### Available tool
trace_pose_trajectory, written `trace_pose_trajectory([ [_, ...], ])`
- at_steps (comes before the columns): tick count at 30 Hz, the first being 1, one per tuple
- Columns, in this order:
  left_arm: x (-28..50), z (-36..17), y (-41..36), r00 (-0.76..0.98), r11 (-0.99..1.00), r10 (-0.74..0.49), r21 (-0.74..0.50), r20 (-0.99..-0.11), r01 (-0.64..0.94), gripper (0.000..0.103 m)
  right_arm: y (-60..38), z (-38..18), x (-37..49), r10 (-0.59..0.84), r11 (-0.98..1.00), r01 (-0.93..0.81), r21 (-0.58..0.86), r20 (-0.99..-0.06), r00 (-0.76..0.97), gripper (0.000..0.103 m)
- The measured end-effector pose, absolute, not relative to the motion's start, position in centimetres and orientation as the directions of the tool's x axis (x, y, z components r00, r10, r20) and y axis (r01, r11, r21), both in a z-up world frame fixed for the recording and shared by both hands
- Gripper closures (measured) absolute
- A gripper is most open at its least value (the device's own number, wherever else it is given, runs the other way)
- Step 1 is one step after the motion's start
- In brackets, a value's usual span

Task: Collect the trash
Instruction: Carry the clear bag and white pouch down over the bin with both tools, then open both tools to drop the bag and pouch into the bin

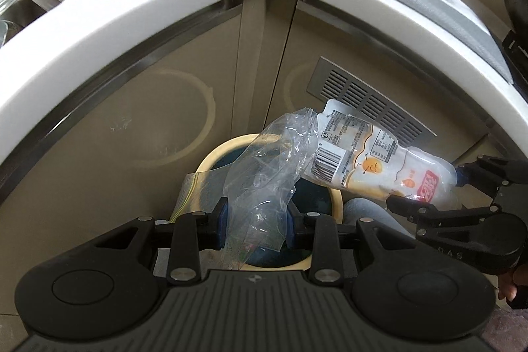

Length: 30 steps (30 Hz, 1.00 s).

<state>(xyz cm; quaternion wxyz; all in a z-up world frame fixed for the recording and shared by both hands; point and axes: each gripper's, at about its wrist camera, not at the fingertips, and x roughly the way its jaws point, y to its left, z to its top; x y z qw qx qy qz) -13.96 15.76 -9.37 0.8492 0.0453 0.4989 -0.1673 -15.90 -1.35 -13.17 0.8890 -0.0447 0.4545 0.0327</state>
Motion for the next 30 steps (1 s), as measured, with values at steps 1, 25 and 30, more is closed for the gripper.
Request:
trace_pose_trajectory([
  [1, -13.7, -9.7, 15.6, 0.441, 0.940, -0.236, -0.089, -0.866, 0.329, 0.067, -1.3, -13.4, -15.6, 0.016, 0.994, -0.099, -0.050, -0.817, 0.576, 0.041],
  [25, -7.6, -18.4, 12.7, 0.245, 0.932, -0.165, -0.070, -0.955, 0.356, 0.067, 0.5, -20.4, -8.8, 0.000, 0.990, -0.133, -0.053, -0.928, 0.372, 0.041],
  [30, -6.4, -20.2, 11.9, 0.212, 0.933, -0.145, -0.063, -0.966, 0.354, 0.066, 0.5, -21.9, -7.6, 0.004, 0.988, -0.146, -0.051, -0.937, 0.349, 0.041],
])
